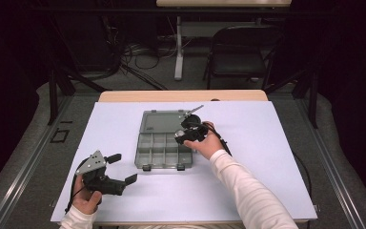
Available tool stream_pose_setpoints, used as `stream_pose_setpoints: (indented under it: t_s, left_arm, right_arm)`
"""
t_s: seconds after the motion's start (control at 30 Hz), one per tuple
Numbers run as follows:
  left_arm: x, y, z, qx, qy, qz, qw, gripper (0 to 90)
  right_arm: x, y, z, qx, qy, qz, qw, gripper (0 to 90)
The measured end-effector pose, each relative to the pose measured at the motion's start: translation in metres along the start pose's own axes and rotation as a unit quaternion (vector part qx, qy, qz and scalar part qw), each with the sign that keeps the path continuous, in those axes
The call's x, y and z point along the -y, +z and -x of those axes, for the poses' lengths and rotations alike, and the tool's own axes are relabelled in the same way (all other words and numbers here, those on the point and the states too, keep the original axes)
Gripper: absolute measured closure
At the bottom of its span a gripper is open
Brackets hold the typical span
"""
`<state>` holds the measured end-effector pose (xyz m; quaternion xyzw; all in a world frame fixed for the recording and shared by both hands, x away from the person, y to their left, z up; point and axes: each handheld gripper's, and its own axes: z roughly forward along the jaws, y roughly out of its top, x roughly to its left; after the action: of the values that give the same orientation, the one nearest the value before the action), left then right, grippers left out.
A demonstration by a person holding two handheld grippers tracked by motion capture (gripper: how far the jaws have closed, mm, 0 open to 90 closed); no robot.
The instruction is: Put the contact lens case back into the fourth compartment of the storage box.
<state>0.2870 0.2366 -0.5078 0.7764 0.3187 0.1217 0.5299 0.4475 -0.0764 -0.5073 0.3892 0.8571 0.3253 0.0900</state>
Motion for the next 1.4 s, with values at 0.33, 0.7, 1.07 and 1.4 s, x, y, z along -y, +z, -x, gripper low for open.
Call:
stream_pose_setpoints:
  t_s: [0.33, 0.7, 1.07, 1.4]
  left_arm:
    - [0.0, 0.0, 0.0, 0.0, 0.0, 0.0, 1.0, 0.7]
    - [0.0, 0.0, 0.0, -0.001, 0.0, -0.001, 1.0, 0.7]
    - [0.0, 0.0, 0.0, 0.0, 0.0, -0.001, 1.0, 0.7]
    - [0.0, 0.0, 0.0, -0.002, 0.0, 0.0, 1.0, 0.7]
  right_arm:
    - [0.0, 0.003, 0.0, -0.003, 0.003, -0.005, 1.0, 48.7]
    - [0.001, 0.005, 0.001, -0.002, 0.011, -0.004, 0.9999, 48.6]
    - [0.001, 0.002, -0.001, 0.008, 0.003, 0.0, 1.0, 43.3]
    - [0.001, -0.006, -0.006, 0.014, 0.0, -0.004, 0.9999, 43.8]
